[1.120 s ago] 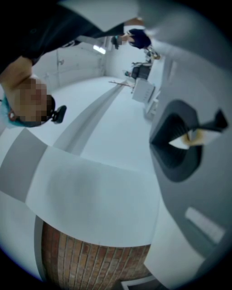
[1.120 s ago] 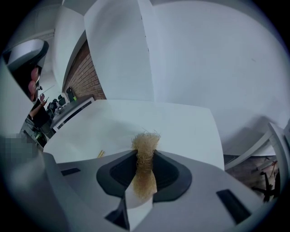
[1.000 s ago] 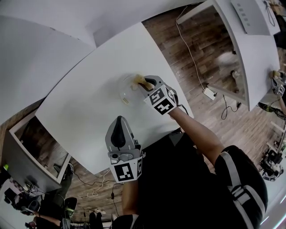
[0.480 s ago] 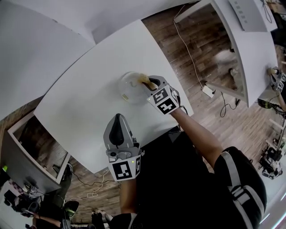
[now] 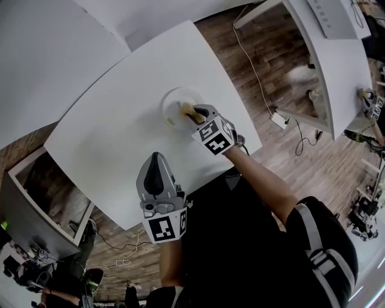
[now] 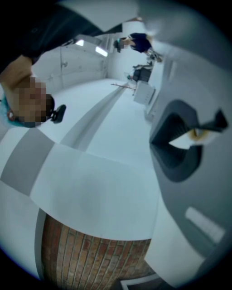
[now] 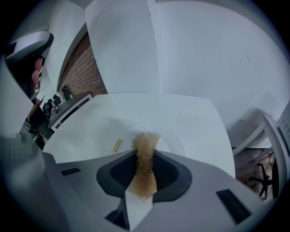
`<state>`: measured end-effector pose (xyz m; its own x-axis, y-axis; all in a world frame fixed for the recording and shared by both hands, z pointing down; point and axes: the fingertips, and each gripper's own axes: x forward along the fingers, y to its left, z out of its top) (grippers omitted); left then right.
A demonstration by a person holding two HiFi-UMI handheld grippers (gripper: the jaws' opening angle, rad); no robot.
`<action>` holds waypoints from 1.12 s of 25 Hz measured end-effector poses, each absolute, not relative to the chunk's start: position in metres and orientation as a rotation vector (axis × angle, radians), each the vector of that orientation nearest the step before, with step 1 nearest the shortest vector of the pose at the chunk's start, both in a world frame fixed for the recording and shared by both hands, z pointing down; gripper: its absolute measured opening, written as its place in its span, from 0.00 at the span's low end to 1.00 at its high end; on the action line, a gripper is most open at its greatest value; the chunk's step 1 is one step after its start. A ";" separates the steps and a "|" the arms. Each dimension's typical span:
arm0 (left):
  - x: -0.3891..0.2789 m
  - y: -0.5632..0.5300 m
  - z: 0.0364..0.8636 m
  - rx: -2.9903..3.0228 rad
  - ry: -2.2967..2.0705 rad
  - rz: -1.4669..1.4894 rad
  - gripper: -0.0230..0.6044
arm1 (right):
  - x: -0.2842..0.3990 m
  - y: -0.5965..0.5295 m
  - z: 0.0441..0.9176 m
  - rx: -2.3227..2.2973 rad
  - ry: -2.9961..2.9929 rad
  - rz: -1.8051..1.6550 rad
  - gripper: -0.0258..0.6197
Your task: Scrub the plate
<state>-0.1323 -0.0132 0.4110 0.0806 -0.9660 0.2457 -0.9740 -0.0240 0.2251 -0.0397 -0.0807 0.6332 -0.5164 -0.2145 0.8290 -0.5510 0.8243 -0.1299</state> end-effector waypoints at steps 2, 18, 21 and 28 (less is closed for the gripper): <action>-0.133 -0.007 0.411 2.030 -1.933 0.029 0.04 | -0.045 -0.072 0.634 0.544 -2.115 0.475 0.17; -0.141 0.011 0.403 2.029 -1.956 -0.004 0.04 | -0.064 -0.024 0.626 0.441 -2.135 0.458 0.17; -0.138 0.010 0.404 2.043 -1.943 -0.003 0.04 | -0.062 -0.016 0.628 0.428 -2.130 0.460 0.17; -0.128 0.002 0.409 2.060 -1.915 0.004 0.04 | -0.037 -0.025 0.632 0.483 -2.107 0.500 0.17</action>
<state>-0.1284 0.0015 0.4087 0.0977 -0.9701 0.2223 -0.9710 -0.0440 0.2350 -0.0367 -0.0245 0.6319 -0.5277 -0.1519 0.8358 -0.5113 0.8425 -0.1697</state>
